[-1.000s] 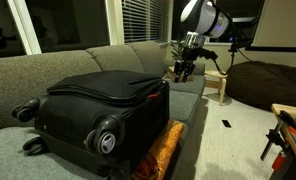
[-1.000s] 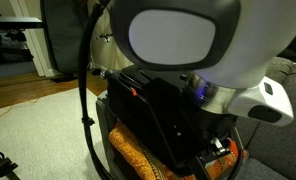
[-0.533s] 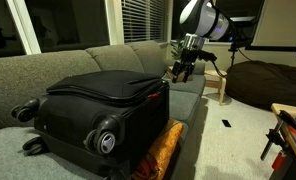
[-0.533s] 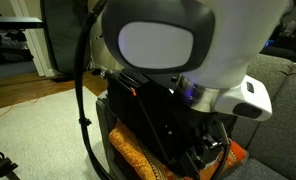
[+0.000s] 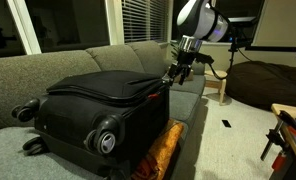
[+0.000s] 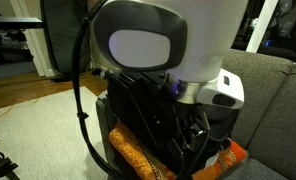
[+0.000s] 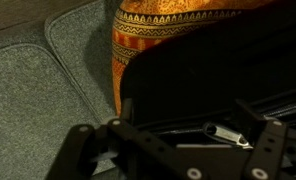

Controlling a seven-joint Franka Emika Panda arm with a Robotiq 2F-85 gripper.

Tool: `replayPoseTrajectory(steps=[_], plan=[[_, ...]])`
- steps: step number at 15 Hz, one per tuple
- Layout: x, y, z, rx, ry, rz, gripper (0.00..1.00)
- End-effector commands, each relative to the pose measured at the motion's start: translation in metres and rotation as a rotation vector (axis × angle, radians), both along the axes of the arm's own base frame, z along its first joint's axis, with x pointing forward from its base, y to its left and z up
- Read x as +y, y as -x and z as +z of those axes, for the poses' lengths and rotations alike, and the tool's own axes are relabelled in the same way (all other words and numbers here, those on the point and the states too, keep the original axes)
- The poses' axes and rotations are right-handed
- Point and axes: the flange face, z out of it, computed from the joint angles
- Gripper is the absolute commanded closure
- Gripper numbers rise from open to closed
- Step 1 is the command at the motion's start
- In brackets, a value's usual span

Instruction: Pull the zipper on the suitcase to open

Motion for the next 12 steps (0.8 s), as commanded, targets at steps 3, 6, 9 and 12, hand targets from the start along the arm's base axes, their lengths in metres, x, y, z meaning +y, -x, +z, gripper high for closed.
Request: replayPoseTrajectory(steps=[3, 6, 9, 12], plan=[[0.018, -0.002, 0.01, -0.058, 0.014, 0.032, 0.0], [0.028, -0.007, 0.007, -0.073, 0.007, 0.052, 0.0], [0.032, -0.012, 0.006, -0.084, -0.007, 0.062, 0.0], [0.034, -0.015, 0.008, -0.098, -0.015, 0.074, 0.0]])
